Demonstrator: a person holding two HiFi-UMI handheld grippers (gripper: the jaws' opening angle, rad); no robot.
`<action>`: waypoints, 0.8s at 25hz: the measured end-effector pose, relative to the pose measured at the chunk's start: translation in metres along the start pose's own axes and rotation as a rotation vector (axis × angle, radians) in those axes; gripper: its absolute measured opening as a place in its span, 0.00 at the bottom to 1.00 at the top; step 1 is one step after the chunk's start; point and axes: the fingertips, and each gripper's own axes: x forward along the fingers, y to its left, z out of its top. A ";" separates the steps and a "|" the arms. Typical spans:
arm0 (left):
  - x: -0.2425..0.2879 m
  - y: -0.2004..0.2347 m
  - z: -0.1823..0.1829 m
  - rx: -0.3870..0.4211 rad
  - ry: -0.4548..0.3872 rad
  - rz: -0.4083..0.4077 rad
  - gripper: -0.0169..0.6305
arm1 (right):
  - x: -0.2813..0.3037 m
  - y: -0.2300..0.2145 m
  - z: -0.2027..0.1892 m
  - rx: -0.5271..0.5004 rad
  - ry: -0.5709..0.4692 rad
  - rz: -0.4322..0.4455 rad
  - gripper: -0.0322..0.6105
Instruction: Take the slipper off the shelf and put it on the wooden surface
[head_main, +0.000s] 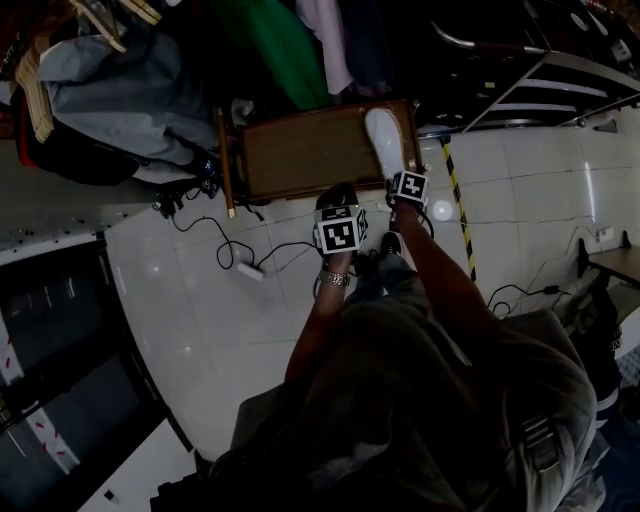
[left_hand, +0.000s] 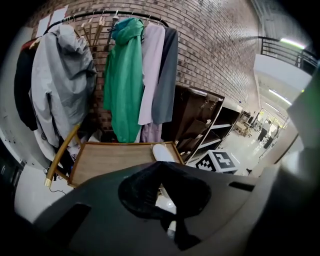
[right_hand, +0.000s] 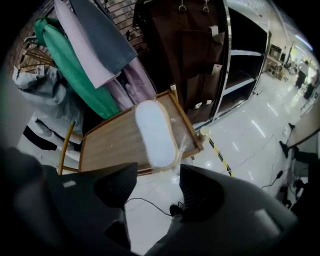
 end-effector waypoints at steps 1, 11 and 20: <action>-0.001 -0.004 0.002 0.007 -0.005 -0.005 0.03 | -0.010 -0.002 0.001 -0.010 -0.021 0.011 0.44; -0.009 -0.046 0.067 0.090 -0.116 -0.058 0.03 | -0.188 0.119 0.067 -0.452 -0.393 0.268 0.09; -0.031 -0.076 0.086 0.122 -0.138 -0.080 0.03 | -0.234 0.112 0.073 -0.522 -0.381 0.201 0.06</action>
